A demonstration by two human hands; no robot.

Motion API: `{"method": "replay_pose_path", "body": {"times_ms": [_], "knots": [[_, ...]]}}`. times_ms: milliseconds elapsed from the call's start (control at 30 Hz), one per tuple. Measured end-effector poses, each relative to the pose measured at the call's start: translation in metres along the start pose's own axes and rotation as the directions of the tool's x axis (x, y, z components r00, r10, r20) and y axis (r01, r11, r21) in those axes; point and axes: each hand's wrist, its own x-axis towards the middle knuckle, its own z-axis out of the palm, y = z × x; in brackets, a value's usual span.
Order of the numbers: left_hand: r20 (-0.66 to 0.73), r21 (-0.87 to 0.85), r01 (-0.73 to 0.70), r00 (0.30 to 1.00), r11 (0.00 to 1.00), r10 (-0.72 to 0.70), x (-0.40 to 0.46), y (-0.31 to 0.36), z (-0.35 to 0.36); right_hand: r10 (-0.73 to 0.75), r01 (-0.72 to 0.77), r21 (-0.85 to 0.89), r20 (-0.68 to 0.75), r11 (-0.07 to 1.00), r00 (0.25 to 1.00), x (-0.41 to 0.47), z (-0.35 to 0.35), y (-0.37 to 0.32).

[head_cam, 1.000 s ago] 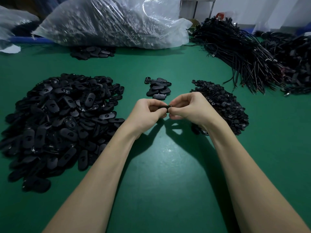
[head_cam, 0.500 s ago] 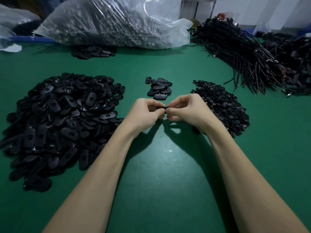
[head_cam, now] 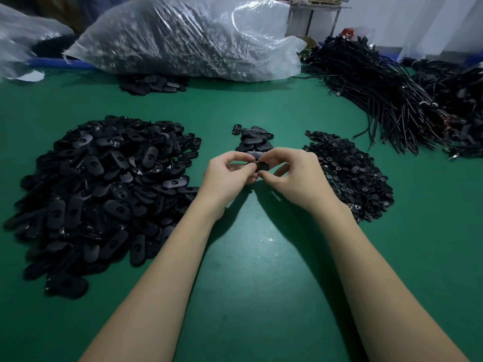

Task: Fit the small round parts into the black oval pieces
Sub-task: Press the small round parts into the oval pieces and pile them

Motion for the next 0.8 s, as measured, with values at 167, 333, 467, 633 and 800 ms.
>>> {"method": "replay_pose_path", "body": {"times_ms": [167, 333, 467, 633, 800], "knots": [[0.014, -0.050, 0.026, 1.000, 0.998, -0.025, 0.003, 0.000, 0.001, 0.017, -0.021, -0.039, -0.121, 0.999, 0.992, 0.012, 0.004, 0.001], [0.008, -0.027, 0.028, 1.000, 0.999, -0.028, 0.005, -0.003, 0.001, 0.095, -0.109, -0.156, -0.093, 0.982, 0.991, 0.050, 0.009, -0.004], [0.016, -0.021, 0.037, 0.999, 0.999, -0.036, 0.004, -0.002, 0.001, 0.130, -0.142, -0.205, -0.068, 0.968, 0.989, 0.065, 0.012, -0.007], [0.024, -0.001, 0.016, 1.000, 1.000, -0.016, 0.002, 0.000, 0.003, 0.135, -0.143, -0.180, -0.057, 0.973, 0.989, 0.061, 0.012, -0.005], [0.027, 0.021, 0.002, 1.000, 1.000, -0.002, -0.001, -0.001, 0.003, 0.127, -0.126, -0.051, 0.016, 0.991, 0.992, 0.058, 0.007, -0.021]]}}
